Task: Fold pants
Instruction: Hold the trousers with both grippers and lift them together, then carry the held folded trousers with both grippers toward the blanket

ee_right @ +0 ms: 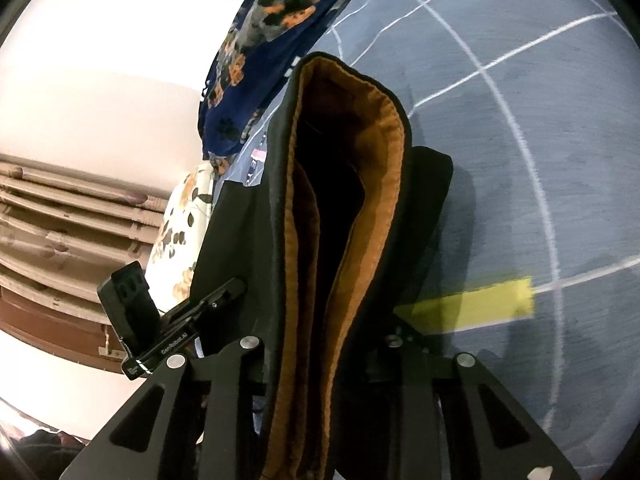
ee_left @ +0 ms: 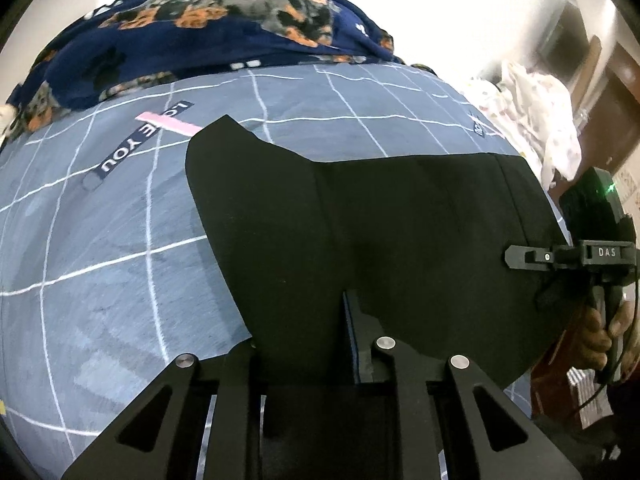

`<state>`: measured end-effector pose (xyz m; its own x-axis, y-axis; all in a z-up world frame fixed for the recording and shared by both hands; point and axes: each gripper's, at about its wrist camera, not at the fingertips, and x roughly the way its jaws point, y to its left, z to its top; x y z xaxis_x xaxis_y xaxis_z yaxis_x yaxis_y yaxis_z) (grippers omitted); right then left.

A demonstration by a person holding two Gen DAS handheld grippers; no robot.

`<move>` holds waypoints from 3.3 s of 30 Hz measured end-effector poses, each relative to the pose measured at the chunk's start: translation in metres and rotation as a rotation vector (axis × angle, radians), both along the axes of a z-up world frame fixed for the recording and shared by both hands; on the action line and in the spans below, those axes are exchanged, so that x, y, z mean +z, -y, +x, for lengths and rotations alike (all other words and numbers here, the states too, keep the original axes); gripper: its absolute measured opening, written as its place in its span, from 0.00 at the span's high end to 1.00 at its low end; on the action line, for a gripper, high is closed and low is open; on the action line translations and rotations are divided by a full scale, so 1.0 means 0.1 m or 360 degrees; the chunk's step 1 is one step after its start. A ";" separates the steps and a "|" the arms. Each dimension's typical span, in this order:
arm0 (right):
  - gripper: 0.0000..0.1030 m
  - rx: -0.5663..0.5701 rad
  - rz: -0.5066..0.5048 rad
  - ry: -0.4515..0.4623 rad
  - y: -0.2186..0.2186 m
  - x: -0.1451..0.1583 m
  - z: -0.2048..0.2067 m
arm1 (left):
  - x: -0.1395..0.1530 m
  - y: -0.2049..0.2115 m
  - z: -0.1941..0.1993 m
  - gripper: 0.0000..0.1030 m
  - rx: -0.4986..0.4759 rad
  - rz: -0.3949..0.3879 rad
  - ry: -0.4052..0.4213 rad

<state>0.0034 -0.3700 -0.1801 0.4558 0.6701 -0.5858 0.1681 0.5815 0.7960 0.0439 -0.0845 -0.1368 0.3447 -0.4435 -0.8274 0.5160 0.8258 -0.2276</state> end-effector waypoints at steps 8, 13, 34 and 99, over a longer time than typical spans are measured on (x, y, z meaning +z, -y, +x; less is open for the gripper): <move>0.77 0.0050 -0.0012 0.0021 -0.24 0.09 0.13 | 0.07 -0.28 0.02 0.82 0.0116 -0.0064 -0.0032; 0.77 0.0068 -0.0002 0.0040 -0.39 0.13 0.20 | 0.16 -0.47 0.09 0.82 0.0214 -0.0125 -0.0048; 0.78 0.0183 0.0040 0.0113 -1.05 0.33 0.62 | 0.56 -1.27 0.33 0.82 0.0505 -0.0256 0.0046; 0.78 0.0361 0.0034 0.0315 -1.94 0.13 2.70 | 0.59 -2.06 2.36 0.82 0.0792 -0.0010 0.0339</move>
